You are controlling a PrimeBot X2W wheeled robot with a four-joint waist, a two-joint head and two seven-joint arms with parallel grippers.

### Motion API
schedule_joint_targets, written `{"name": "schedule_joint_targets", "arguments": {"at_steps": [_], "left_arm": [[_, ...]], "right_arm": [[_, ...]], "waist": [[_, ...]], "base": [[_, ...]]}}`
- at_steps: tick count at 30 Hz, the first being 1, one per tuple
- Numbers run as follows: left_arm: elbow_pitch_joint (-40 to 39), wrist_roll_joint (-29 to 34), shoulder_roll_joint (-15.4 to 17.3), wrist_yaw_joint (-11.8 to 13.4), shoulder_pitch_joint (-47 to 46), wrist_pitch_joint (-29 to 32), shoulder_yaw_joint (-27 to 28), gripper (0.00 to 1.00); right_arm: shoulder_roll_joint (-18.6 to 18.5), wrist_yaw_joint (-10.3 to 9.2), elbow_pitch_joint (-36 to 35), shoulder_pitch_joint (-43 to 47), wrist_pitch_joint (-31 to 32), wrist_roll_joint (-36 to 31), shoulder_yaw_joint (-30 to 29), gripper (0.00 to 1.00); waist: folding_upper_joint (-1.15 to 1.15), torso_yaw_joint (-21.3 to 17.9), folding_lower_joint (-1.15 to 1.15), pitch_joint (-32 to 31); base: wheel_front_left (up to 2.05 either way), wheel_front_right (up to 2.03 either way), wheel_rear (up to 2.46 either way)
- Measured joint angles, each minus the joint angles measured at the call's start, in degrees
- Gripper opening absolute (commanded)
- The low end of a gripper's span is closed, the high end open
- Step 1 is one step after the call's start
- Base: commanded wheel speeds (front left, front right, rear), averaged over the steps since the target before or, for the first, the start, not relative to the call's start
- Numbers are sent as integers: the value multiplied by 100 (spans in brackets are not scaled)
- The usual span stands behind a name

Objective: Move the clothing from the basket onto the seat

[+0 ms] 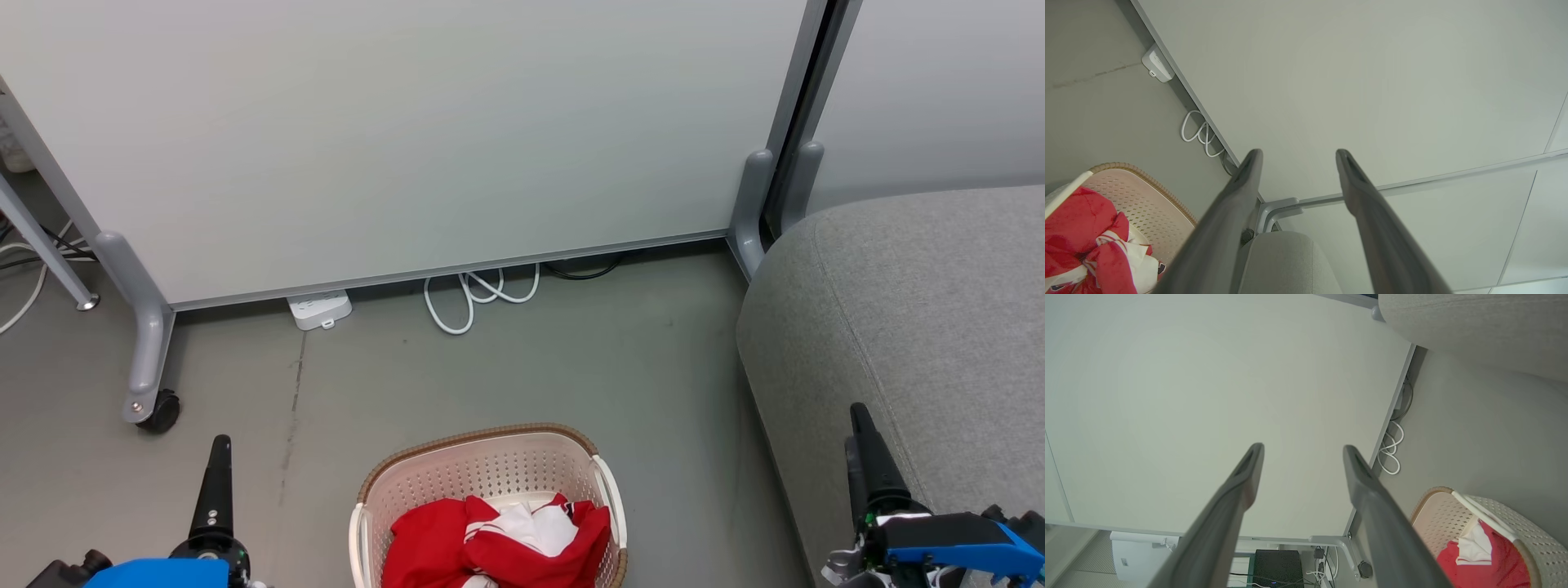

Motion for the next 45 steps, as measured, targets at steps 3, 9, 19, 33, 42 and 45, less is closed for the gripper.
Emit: {"name": "schedule_joint_targets", "arguments": {"at_steps": [3,9,19,33,42,45], "left_arm": [[-75,342,7,41,-1,-60,-71,100],[-177,1037,10,141,-7,-208,-201,100],[-231,2150,27,211,-67,-411,-475,100],[-140,3516,43,287,-103,-679,-749,100],[-123,4198,53,323,-130,-822,-882,100],[-121,4392,57,335,-164,-875,-914,100]], "right_arm": [[-1,0,-68,0,-62,-368,59,100],[-2,0,-175,0,-219,-1113,197,100],[-3,0,-238,0,-413,-2336,488,100],[-7,1,-144,0,-678,-3591,753,100],[-9,1,-105,0,-836,-4245,879,100],[-10,1,-104,-1,-873,-4454,914,100]], "waist": [[0,2,0,-5],[0,13,0,-7],[0,30,0,-10],[0,65,0,-23],[0,82,0,-27],[0,91,0,-24]], "base": [[0,0,0],[0,0,0],[0,0,0],[0,0,0],[0,0,0],[0,0,0]]}}
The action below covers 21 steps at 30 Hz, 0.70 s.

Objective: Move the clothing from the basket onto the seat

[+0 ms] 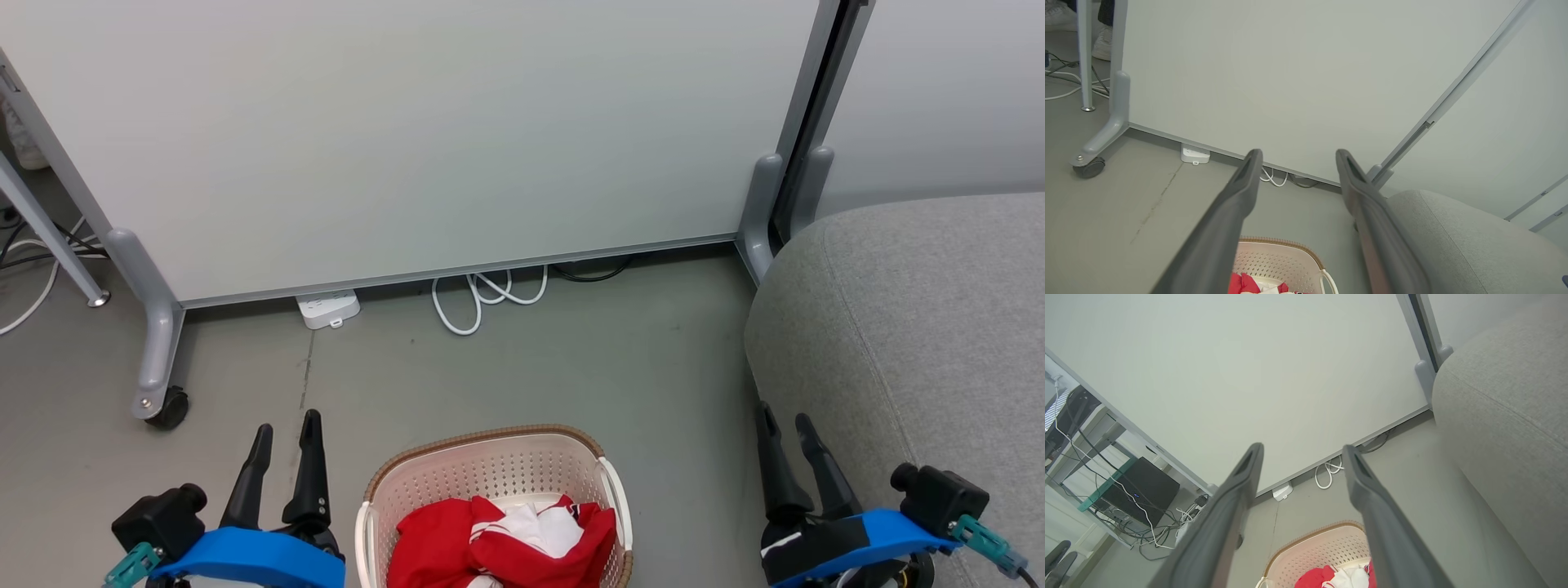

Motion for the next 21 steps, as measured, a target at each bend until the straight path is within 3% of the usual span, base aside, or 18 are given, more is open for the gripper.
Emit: {"name": "schedule_joint_targets", "arguments": {"at_steps": [21], "left_arm": [[-5,1276,20,52,-73,-299,-264,100]], "right_arm": [[-7,1,-2,-15,-300,-1256,212,100]], "waist": [[0,44,0,30]], "base": [[0,0,0]]}}
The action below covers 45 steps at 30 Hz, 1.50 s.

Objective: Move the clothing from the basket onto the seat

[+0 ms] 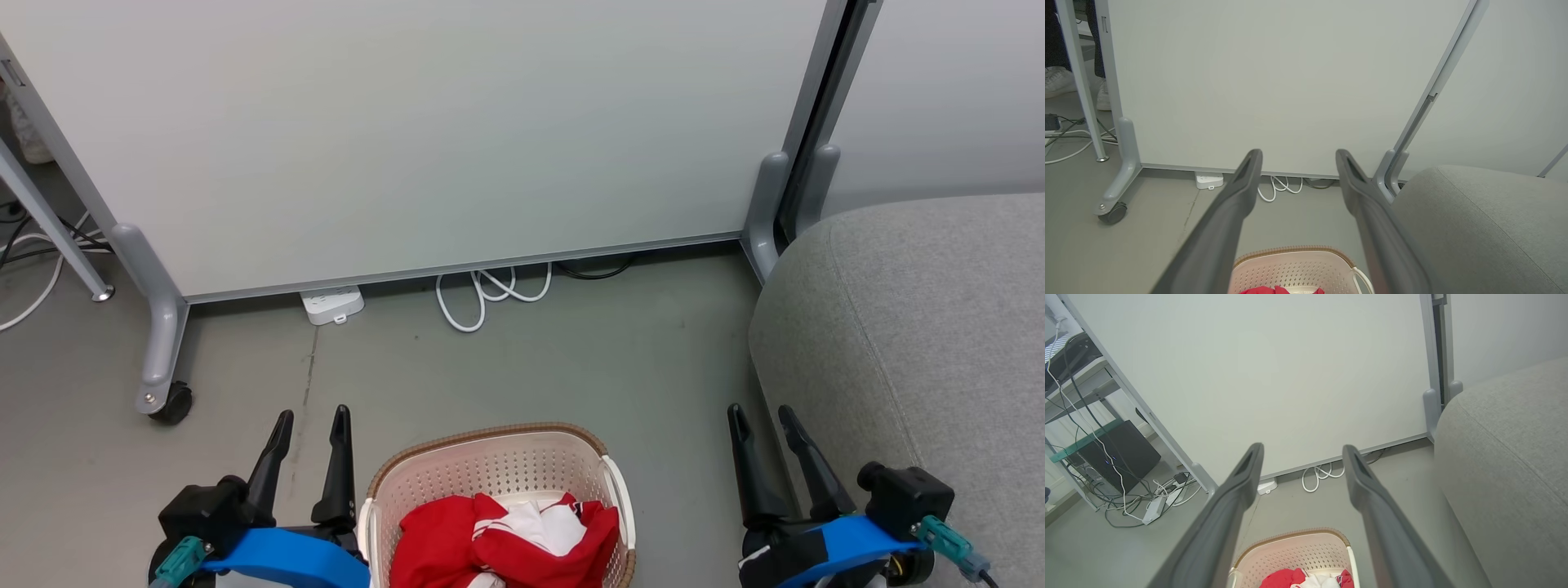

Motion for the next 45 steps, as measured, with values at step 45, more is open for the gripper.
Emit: {"name": "schedule_joint_targets", "arguments": {"at_steps": [45], "left_arm": [[372,1584,23,58,-105,-464,-288,100]], "right_arm": [[-10,2,152,-2,-464,-1835,133,100]], "waist": [[0,32,0,-23]], "base": [[0,0,0]]}}
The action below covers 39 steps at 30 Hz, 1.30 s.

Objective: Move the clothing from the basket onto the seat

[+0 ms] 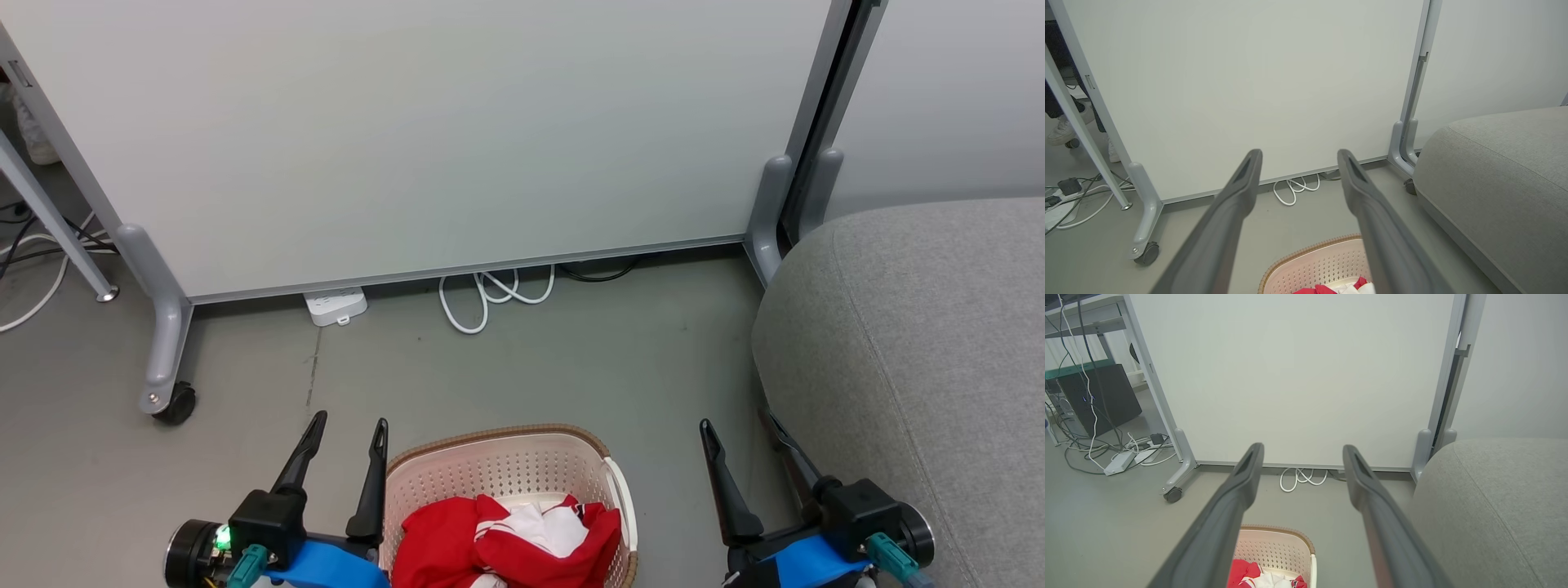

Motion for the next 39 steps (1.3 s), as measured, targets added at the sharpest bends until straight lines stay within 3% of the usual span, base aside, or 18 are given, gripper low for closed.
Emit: {"name": "schedule_joint_targets", "arguments": {"at_steps": [22,30,39], "left_arm": [[71,-34,0,-10,-1,-3,1,100],[376,146,15,-244,-316,-4,-171,100],[1037,361,272,-444,-1164,-4,-706,100]], "right_arm": [[-1,0,82,0,-15,24,-7,100],[-1,-1,100,-29,-15,29,12,100],[-3,0,14,-307,-15,19,-33,100]], "waist": [[0,-4,0,14],[0,-94,0,109],[0,-295,0,569]], "base": [[0,0,0],[0,0,0],[0,0,0]]}}
